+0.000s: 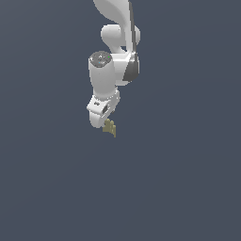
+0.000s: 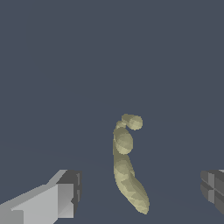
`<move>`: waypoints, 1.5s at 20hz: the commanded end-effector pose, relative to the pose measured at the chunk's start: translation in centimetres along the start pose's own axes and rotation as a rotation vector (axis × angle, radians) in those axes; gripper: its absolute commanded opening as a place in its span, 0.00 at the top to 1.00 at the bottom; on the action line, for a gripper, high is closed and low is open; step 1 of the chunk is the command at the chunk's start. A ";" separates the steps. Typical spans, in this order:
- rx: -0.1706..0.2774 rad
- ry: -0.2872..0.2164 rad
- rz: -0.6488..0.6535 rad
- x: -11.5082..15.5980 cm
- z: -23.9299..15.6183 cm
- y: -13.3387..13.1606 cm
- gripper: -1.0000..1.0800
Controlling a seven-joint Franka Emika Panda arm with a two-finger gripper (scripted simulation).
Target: Pick up the object and move it to a goal position.
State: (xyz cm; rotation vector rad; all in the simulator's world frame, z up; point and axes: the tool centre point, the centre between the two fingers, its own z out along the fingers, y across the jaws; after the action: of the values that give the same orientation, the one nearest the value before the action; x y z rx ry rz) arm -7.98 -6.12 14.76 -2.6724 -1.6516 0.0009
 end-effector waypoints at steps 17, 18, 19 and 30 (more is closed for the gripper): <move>0.000 0.001 -0.049 -0.2 2.8 -0.4 0.04; 0.000 0.001 -0.049 -0.2 3.3 -0.4 0.04; 0.000 0.001 -0.050 -0.2 3.7 -0.4 0.04; 0.000 0.001 -0.051 -0.2 5.2 -0.3 1.00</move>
State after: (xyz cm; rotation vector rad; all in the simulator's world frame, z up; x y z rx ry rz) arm -8.37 -6.12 9.58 -2.6288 -1.7187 0.0006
